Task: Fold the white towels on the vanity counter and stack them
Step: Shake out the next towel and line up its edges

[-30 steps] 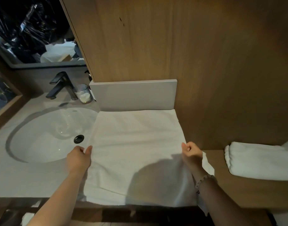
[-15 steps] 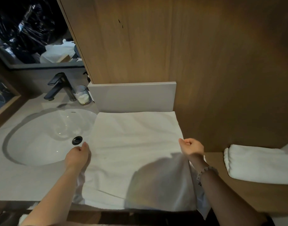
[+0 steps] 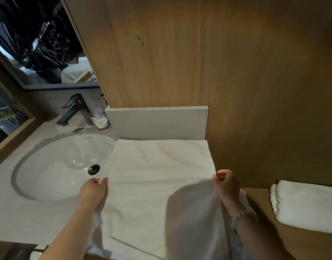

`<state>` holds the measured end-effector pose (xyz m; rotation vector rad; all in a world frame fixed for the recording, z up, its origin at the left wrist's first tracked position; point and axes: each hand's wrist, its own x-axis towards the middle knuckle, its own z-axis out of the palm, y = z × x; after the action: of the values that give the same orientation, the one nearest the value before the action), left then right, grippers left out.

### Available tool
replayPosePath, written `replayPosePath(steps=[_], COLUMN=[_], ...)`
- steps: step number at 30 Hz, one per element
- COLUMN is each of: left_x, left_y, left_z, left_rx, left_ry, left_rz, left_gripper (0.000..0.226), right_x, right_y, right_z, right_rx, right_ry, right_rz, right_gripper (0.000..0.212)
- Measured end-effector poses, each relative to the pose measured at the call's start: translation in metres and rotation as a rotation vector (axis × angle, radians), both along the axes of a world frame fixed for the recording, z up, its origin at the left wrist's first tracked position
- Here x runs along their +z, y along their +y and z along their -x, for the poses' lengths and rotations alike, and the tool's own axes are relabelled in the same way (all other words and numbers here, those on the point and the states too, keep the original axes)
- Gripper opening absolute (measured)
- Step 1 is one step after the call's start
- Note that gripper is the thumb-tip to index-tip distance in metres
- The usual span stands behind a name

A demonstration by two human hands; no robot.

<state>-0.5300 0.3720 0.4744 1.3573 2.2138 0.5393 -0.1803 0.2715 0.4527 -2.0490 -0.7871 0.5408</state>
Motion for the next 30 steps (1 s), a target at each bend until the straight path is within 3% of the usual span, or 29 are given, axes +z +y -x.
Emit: replayPosePath(steps=[6,12,18,22,30], left_x=[0.000,-0.007,-0.003,0.001,0.000], left_y=[-0.021,-0.067,-0.085,-0.085,-0.068], left_z=[0.012,0.025,0.029,0.028,0.029], left_rx=[-0.061,-0.150,-0.214,-0.240,-0.241], left_ry=[0.011,0.072,0.092,0.125,0.136], left_rz=[0.011,0.034,0.032,0.048,0.078], left_gripper=[0.041,0.048,0.043,0.038,0.034], right_x=[-0.001,0.007,0.016,0.021,0.025], right_y=[-0.030,-0.088,-0.102,-0.105,-0.089], right_z=[0.009,0.040,0.055,0.059,0.041], right_rx=[-0.002,-0.114,-0.051,-0.041,-0.035], right_ry=[-0.005,-0.020,-0.113,-0.169,-0.108], right_rz=[0.062,0.038,0.236,0.280,0.292], right_gripper=[0.008,0.022,0.035,0.026,0.013])
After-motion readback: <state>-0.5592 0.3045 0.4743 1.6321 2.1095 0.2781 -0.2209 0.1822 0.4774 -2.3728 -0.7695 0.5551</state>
